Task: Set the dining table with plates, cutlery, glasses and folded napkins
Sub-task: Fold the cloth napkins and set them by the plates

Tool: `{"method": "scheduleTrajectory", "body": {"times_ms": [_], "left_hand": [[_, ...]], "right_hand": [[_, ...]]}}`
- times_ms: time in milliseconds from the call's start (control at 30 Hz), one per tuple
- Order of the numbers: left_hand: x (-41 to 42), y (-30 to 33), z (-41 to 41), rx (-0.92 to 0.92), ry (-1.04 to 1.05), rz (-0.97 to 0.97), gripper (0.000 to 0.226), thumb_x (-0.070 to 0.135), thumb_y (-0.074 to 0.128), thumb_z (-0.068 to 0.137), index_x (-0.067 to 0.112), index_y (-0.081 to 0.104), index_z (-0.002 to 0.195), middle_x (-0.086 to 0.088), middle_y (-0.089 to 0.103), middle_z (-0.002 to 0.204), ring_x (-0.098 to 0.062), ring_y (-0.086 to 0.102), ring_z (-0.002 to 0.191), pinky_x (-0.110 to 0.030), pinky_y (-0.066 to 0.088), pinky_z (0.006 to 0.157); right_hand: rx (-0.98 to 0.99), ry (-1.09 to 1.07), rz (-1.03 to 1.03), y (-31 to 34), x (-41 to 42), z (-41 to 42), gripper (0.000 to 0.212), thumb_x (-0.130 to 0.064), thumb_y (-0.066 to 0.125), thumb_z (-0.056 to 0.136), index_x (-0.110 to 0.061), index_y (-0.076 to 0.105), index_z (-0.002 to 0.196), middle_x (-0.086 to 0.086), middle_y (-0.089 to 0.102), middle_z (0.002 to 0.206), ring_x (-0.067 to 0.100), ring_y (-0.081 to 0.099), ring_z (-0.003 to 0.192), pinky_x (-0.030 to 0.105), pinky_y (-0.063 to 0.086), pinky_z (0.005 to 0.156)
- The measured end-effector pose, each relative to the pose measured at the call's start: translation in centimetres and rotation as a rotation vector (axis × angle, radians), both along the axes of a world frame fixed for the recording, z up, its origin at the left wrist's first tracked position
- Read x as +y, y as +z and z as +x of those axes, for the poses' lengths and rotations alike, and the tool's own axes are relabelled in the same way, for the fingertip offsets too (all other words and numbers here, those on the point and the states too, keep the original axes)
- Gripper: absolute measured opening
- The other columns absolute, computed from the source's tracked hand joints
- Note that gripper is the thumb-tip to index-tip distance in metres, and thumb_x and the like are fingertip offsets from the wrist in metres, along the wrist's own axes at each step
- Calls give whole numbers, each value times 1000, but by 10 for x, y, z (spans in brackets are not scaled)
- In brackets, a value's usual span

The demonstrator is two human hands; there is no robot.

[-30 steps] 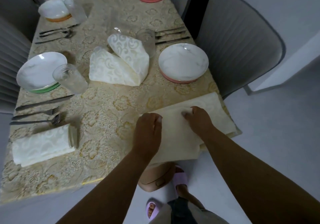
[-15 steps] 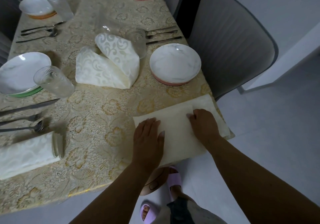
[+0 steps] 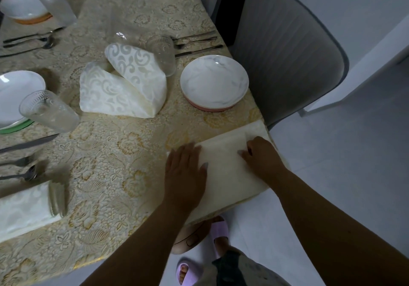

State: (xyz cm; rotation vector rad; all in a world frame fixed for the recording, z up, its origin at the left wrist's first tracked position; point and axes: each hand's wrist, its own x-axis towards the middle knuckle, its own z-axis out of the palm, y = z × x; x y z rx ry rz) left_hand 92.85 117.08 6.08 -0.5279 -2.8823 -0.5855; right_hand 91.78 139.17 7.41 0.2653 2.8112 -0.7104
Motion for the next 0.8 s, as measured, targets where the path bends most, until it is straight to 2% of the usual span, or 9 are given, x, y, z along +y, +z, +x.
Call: {"method": "scheduleTrajectory", "body": {"times_ms": [67, 200, 267, 333, 433, 567, 667, 733, 800], "left_hand": [[-9, 8, -22, -105, 39, 51, 54, 45, 42, 89, 10, 55, 128, -11, 61, 122, -31, 52, 115, -47, 35, 106], [-34, 21, -60, -556, 27, 222, 48, 47, 60, 84, 24, 56, 126, 7, 60, 103, -17, 56, 100, -38, 43, 96], [-47, 25, -70, -525, -44, 196, 54, 55, 62, 75, 27, 59, 121, 14, 55, 98, -10, 53, 91, -37, 47, 90], [-50, 33, -73, -525, -134, 150, 65, 64, 54, 69, 28, 58, 123, 13, 55, 105, -9, 52, 93, -34, 45, 87], [-45, 39, -73, -682, -189, 122, 50, 49, 70, 79, 28, 55, 122, 10, 58, 102, -7, 55, 88, -25, 46, 79], [-54, 41, -78, -902, -186, 128, 28, 36, 73, 82, 14, 64, 97, -3, 65, 93, -13, 58, 82, -25, 45, 72], [-63, 43, -76, -1055, -174, 267, 29, 27, 77, 79, 14, 63, 100, -5, 69, 103, -17, 64, 94, -32, 52, 83], [-66, 43, -75, -1053, -223, 159, 34, 31, 77, 78, 18, 62, 105, 1, 67, 106, -14, 64, 99, -31, 53, 86], [-68, 44, -76, -975, -270, -10, 29, 41, 72, 82, 22, 63, 102, 6, 65, 100, -8, 62, 91, -23, 50, 77]], "right_hand": [[-4, -19, -33, 2, 0, -2, 29, -32, 44, 100, -23, 40, 73, 0, 46, 88, 12, 41, 82, 21, 27, 74], [-94, -25, -64, 5, -3, -6, 19, -36, 34, 102, -22, 36, 89, -3, 44, 91, 12, 42, 84, 27, 35, 79], [-100, -14, -71, 8, -6, -6, 21, -36, 32, 102, -20, 37, 91, -6, 45, 83, 10, 43, 75, 28, 35, 75], [-77, -13, -66, 8, -7, -5, 24, -36, 31, 103, -18, 38, 88, -8, 42, 73, 4, 39, 65, 27, 34, 69], [-34, -29, -88, 9, -8, -3, 27, -36, 31, 103, -21, 37, 81, -10, 42, 70, 2, 39, 63, 27, 33, 67], [19, -2, -130, 11, -12, -4, 27, -33, 33, 103, -18, 40, 81, -8, 42, 68, 3, 40, 61, 27, 33, 64], [19, -7, -160, 10, -13, -4, 29, -33, 34, 102, -24, 37, 75, -8, 43, 69, 3, 40, 62, 26, 32, 63], [23, 0, -124, 11, -13, -6, 31, -33, 34, 102, -24, 37, 73, -8, 44, 68, 6, 43, 63, 27, 34, 62], [13, 29, -44, 13, -14, -7, 30, -34, 32, 103, -18, 43, 79, -5, 48, 72, 13, 50, 69, 32, 42, 67]]}}
